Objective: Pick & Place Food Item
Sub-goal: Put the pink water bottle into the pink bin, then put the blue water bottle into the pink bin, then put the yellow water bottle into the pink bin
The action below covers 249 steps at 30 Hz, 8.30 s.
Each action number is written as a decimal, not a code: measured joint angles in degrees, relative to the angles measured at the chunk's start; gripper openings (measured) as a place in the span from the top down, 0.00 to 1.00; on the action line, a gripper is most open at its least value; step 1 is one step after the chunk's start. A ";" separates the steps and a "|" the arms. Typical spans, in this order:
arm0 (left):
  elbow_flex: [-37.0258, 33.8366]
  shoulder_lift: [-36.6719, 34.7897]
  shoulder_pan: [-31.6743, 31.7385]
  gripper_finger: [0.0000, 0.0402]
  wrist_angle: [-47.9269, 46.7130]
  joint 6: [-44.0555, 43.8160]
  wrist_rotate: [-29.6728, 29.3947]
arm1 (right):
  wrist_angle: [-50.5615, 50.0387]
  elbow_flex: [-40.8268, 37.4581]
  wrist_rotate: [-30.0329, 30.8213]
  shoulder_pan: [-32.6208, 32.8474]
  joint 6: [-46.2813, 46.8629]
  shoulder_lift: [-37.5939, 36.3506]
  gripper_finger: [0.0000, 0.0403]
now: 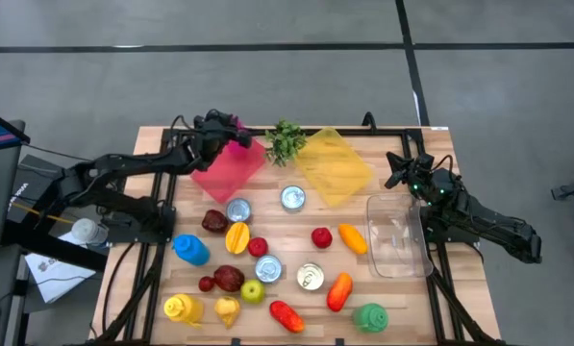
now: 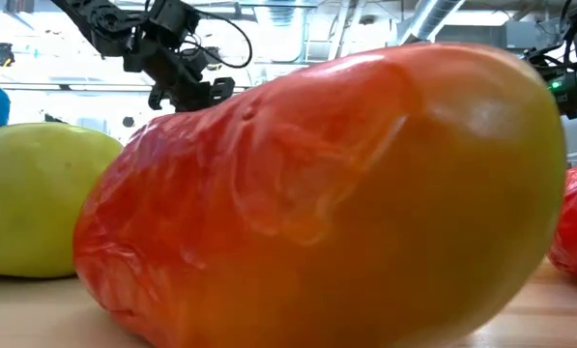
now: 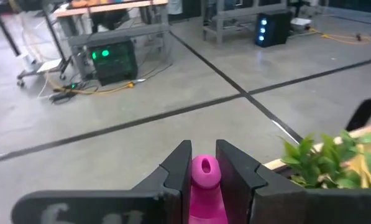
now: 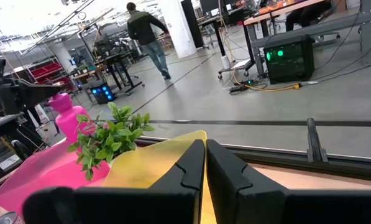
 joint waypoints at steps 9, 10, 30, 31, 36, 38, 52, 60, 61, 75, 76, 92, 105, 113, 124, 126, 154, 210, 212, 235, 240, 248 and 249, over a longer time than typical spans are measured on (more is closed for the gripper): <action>-1.80 0.02 1.06 0.87 0.18 -0.66 0.02 | 0.01 0.00 0.00 0.00 0.00 0.00 0.97; -1.95 0.02 1.04 0.87 0.18 -1.07 0.02 | -0.01 0.00 0.00 0.00 0.00 0.00 0.97; -2.05 -1.83 -1.93 0.51 8.70 7.94 2.86 | -0.01 0.00 0.00 0.00 0.00 0.00 0.97; -1.74 -2.66 -2.47 0.49 9.42 8.91 3.18 | -0.01 -0.01 0.00 -0.02 0.00 -0.02 0.97; -0.63 -10.60 -6.84 0.40 7.50 13.44 6.27 | 0.01 0.00 -0.01 -0.04 0.00 -0.02 0.97; 1.02 -15.48 -10.22 0.36 3.34 13.75 6.72 | 0.00 0.00 0.00 -0.09 0.00 -0.02 0.97; 23.78 -23.33 -47.39 0.33 -68.19 -14.79 2.82 | 0.00 0.00 0.00 -0.07 0.00 -0.02 0.97; 23.78 -18.31 -58.99 0.33 -81.21 -33.74 17.13 | 0.01 0.00 0.02 -0.07 0.00 -0.02 0.97; 23.78 -17.71 -60.08 0.34 -81.46 -34.81 18.02 | 0.02 -0.02 0.00 -0.07 0.00 -0.02 0.97; 23.78 -17.91 -65.89 0.40 -90.08 -43.76 24.62 | 0.02 -0.02 0.02 -0.04 0.00 -0.02 0.97; 23.78 -18.22 -65.89 0.40 -90.08 -43.89 24.73 | 0.02 0.00 0.02 -0.04 0.00 -0.02 0.97; 21.74 -17.85 -69.41 0.42 -93.99 -47.27 30.42 | -0.03 -0.02 0.02 -0.04 0.00 -0.02 0.97; 19.80 -17.84 -70.63 0.47 -93.74 -48.46 30.45 | -0.09 0.00 0.02 -0.04 -0.02 -0.02 0.97; 19.82 -17.84 -70.63 0.65 -94.65 -48.11 30.38 | -0.12 0.00 0.02 -0.07 -0.02 -0.02 0.97; 19.93 -17.90 -70.63 0.88 -94.49 -47.99 29.93 | -1.34 0.00 0.04 -0.09 -0.02 -0.02 0.97; 19.93 -17.90 -70.63 0.89 -94.44 -48.05 29.48 | -1.96 0.00 0.04 -0.09 -0.02 -0.02 0.97; 30.84 -17.81 -47.90 0.89 -92.40 -45.37 8.81 | -2.56 0.00 0.04 -0.04 -0.02 -0.02 0.97; 27.32 -0.79 11.38 0.86 -73.19 -1.11 24.77 | -2.58 0.00 0.02 -0.04 0.00 -0.02 0.97; 27.32 -1.90 11.36 0.84 -72.23 -1.15 24.46 | -2.58 -0.02 0.02 -0.04 0.00 0.00 0.97; 28.37 -8.33 10.45 0.49 -68.29 1.96 28.82 | -2.58 -0.02 0.00 -0.02 1.66 -0.02 0.97; 30.82 -17.35 5.42 0.46 -76.06 5.89 46.94 | -2.58 0.00 0.00 -0.02 1.62 -0.02 0.97; 30.84 -29.73 -22.50 0.51 -83.24 -18.30 65.59 | -2.59 -0.01 0.00 -0.02 1.60 -0.01 0.97; 30.84 -30.49 -26.98 0.52 -82.00 -23.09 64.71 | -2.60 0.00 0.00 -0.01 1.58 -0.02 0.97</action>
